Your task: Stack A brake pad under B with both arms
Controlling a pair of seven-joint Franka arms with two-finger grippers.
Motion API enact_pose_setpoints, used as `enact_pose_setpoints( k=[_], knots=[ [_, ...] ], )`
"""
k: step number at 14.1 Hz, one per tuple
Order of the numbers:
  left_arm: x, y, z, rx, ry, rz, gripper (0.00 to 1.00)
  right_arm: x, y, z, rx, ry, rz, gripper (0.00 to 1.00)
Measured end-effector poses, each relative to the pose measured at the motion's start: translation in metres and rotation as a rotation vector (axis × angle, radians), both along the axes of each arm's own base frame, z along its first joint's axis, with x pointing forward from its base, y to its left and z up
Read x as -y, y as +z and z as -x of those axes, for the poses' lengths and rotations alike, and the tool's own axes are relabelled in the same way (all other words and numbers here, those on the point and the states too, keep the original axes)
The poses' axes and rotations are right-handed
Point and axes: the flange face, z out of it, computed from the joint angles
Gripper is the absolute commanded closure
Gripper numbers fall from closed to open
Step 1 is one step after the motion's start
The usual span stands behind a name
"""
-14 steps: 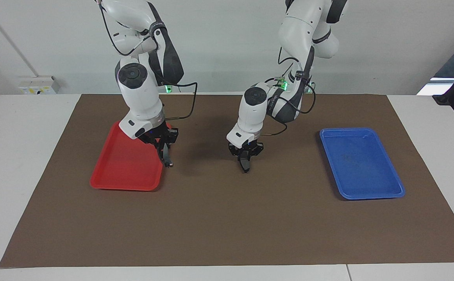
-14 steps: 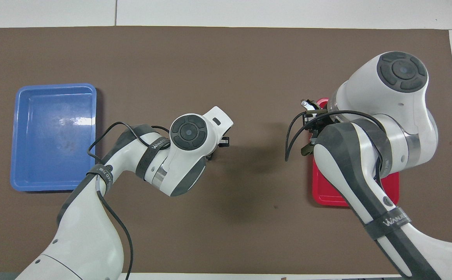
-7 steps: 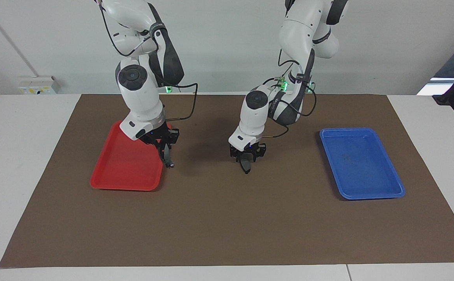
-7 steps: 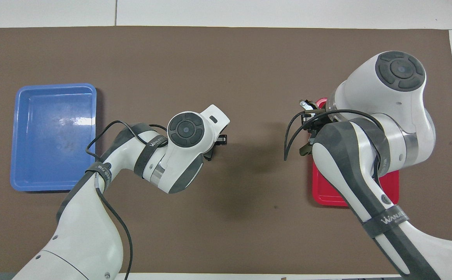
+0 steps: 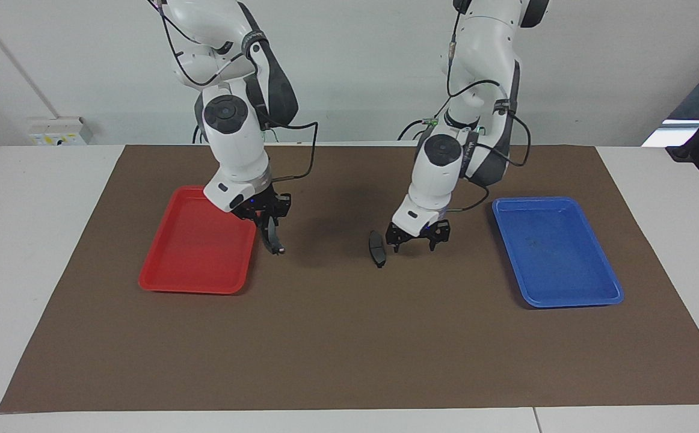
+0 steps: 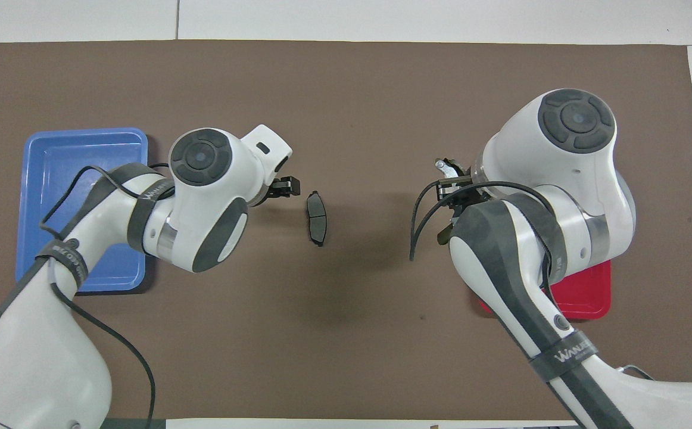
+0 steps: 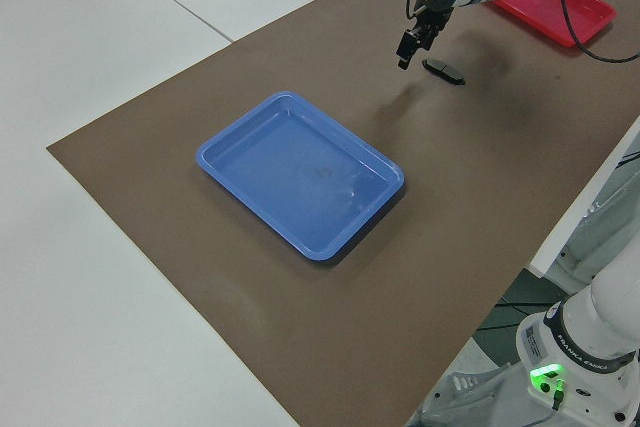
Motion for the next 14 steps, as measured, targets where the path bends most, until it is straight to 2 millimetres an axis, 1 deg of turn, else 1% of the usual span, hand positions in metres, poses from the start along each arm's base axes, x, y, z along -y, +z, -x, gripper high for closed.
enact_pose_setpoints(
  k=[1, 3, 4, 5, 6, 8, 9, 10, 11, 13, 14],
  knots=[
    [-0.027, 0.015, -0.01, 0.008, 0.027, 0.001, 0.0, -0.021, 0.001, 0.004, 0.011, 0.012, -0.017, 1.0],
    [-0.089, 0.044, -0.025, 0.022, 0.032, -0.004, 0.0, -0.073, 0.003, 0.011, 0.026, 0.046, -0.056, 1.0],
    [-0.119, 0.057, -0.028, 0.018, 0.019, -0.012, 0.0, -0.1, 0.004, 0.01, 0.034, 0.054, -0.062, 1.0],
    [-0.145, 0.07, -0.029, 0.011, 0.001, -0.018, 0.0, -0.124, 0.0, 0.009, 0.037, 0.051, -0.064, 1.0],
    [-0.17, 0.083, -0.028, 0.006, -0.02, -0.024, 0.0, -0.148, -0.01, 0.01, 0.032, 0.045, -0.06, 1.0],
    [-0.214, 0.113, -0.023, 0.0, -0.042, -0.032, 0.0, -0.189, -0.043, 0.012, 0.043, 0.052, -0.063, 1.0],
    [-0.231, 0.13, -0.02, -0.01, -0.044, -0.035, 0.0, -0.2, -0.061, 0.013, 0.047, 0.057, -0.063, 1.0],
    [-0.246, 0.149, -0.017, -0.024, -0.05, -0.038, 0.0, -0.206, -0.077, 0.013, 0.048, 0.061, -0.061, 1.0],
    [-0.256, 0.169, -0.014, -0.036, -0.059, -0.039, 0.0, -0.208, -0.088, 0.013, 0.045, 0.062, -0.057, 1.0],
    [-0.272, 0.208, -0.01, -0.054, -0.07, -0.04, 0.0, -0.214, -0.101, 0.015, 0.042, 0.071, -0.054, 1.0],
    [-0.277, 0.225, -0.008, -0.059, -0.069, -0.04, 0.0, -0.217, -0.104, 0.016, 0.046, 0.075, -0.055, 1.0]
  ],
)
